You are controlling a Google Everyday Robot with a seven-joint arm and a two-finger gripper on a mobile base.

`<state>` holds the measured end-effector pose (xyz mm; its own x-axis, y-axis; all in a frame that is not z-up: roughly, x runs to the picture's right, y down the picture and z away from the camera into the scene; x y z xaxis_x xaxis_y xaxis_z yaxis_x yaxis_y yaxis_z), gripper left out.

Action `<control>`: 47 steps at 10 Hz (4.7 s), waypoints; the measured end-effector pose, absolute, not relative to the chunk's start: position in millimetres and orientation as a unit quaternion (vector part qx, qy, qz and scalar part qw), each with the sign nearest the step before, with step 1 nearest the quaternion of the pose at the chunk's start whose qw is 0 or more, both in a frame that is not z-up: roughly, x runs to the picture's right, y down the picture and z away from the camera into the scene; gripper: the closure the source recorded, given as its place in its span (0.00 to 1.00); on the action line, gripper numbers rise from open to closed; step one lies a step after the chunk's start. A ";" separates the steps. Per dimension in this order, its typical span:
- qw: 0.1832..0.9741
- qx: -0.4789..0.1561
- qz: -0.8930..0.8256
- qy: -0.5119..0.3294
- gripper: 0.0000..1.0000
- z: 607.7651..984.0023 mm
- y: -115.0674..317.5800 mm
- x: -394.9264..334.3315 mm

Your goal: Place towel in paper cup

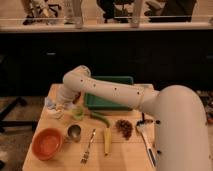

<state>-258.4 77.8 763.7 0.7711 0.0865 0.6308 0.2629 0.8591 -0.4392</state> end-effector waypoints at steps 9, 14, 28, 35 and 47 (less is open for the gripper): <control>0.902 -0.262 -0.050 -0.340 1.00 765.7 73.0 -264.1; 0.901 -0.262 -0.051 -0.342 1.00 766.7 72.6 -264.6; 0.881 -0.277 -0.055 -0.380 1.00 786.7 65.7 -310.0; 0.875 -0.299 -0.060 -0.376 1.00 798.8 76.8 -318.1; 0.875 -0.301 -0.058 -0.375 0.20 800.5 78.4 -317.9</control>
